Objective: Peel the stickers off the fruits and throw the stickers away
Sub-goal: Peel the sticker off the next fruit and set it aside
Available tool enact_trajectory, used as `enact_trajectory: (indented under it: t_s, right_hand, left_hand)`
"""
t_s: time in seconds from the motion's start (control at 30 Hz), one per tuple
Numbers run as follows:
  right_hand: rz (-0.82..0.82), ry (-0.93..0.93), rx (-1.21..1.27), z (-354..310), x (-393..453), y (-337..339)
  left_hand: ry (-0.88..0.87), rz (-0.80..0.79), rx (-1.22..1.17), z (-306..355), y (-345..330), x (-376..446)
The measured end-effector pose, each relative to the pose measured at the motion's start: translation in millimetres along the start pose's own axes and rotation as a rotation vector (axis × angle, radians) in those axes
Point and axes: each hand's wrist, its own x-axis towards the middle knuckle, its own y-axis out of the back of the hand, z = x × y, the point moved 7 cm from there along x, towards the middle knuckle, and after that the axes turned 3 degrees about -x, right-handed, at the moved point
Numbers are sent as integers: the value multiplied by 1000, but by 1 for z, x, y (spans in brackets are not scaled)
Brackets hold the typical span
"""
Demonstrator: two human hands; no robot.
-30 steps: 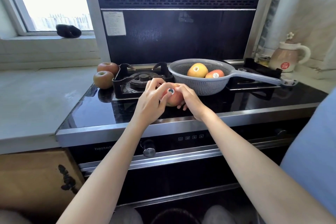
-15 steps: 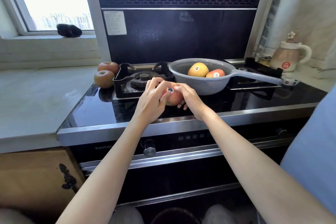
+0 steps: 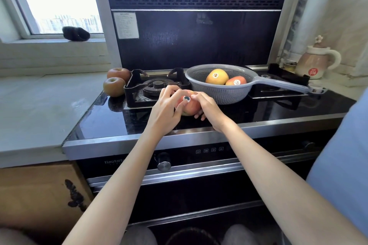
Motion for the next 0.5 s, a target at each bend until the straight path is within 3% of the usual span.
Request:
enact_trajectory:
  t_s: [0.5]
  right_hand:
    - [-3, -5, -12, 2, 2, 0]
  left_hand:
    - [17, 43, -53, -2, 3, -1]
